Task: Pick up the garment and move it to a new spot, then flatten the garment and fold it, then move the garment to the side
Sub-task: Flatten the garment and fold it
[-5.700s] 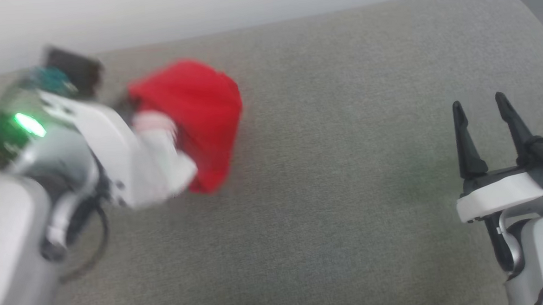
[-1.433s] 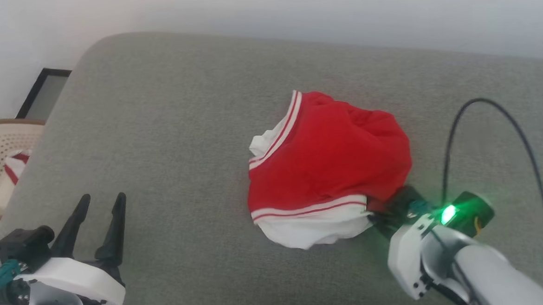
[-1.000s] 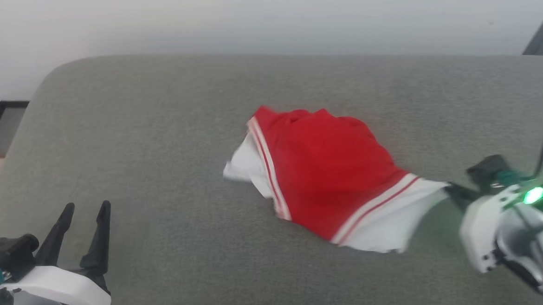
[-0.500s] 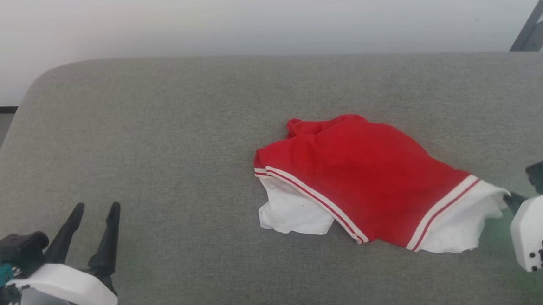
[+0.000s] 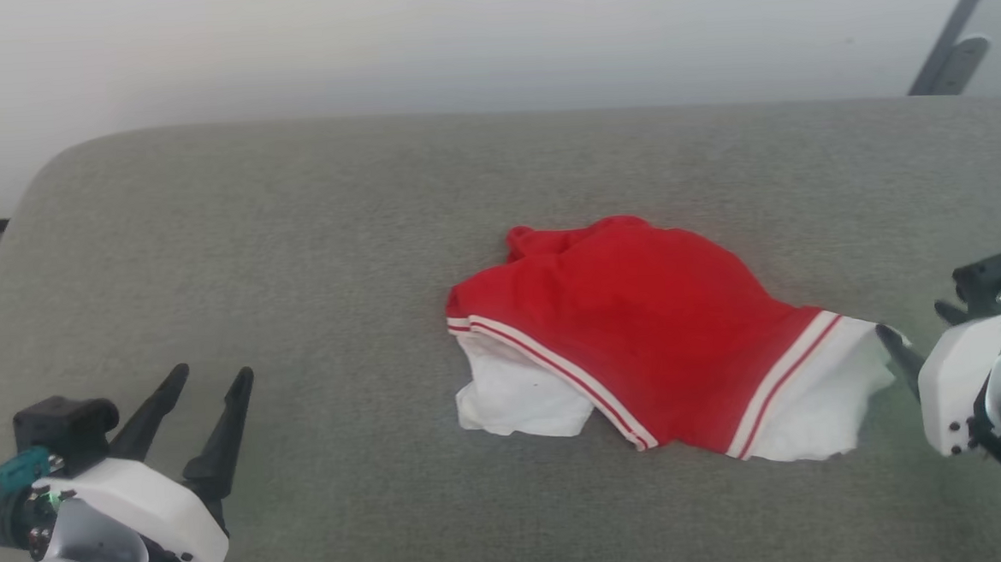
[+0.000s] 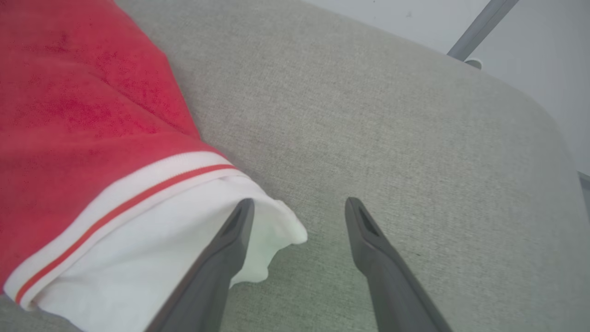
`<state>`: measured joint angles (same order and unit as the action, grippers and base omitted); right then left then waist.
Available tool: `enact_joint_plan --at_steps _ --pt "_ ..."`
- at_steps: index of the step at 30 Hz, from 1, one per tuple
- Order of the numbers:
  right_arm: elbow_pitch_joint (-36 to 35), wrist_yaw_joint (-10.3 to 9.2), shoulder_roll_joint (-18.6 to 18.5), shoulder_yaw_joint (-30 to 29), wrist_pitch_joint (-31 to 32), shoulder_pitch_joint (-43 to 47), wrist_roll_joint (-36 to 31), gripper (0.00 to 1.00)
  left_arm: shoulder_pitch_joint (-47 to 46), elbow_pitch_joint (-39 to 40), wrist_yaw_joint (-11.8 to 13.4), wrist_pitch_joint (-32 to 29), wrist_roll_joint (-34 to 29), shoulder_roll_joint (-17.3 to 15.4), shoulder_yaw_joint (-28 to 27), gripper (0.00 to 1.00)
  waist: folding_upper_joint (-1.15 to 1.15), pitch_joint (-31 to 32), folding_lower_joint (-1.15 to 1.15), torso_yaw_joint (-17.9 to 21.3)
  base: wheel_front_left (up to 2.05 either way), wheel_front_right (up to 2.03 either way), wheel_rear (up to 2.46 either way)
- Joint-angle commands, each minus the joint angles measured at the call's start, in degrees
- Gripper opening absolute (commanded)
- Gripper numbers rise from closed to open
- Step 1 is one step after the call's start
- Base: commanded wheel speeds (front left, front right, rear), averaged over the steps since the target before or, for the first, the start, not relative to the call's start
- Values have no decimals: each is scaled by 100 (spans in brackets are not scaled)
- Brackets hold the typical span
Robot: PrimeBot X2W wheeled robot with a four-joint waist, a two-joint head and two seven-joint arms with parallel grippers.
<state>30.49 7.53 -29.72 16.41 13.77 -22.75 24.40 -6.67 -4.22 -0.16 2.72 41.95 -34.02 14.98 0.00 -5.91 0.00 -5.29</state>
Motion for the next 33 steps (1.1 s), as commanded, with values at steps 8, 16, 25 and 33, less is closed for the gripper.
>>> enact_joint_plan --at_steps 8,16,25,33 --pt "-479 -7 122 -559 -1099 -239 -466 100 -239 302 17 -877 344 -84 162 100 0 22 0 580 0 0 0" --pt "-1185 -7 1173 -1742 -2179 -65 -1565 100 -572 486 155 -1753 530 -21 500 100 0 -250 0 1247 0 0 0" --pt "-1638 -7 1919 -2272 -2502 169 -2138 100 -920 77 432 -2571 596 165 832 100 0 -569 0 1656 0 0 0" --pt "-1681 -7 2281 -2338 -2585 289 -2248 100 -1260 -802 626 -2967 314 222 1160 100 0 -745 0 1825 0 0 0"
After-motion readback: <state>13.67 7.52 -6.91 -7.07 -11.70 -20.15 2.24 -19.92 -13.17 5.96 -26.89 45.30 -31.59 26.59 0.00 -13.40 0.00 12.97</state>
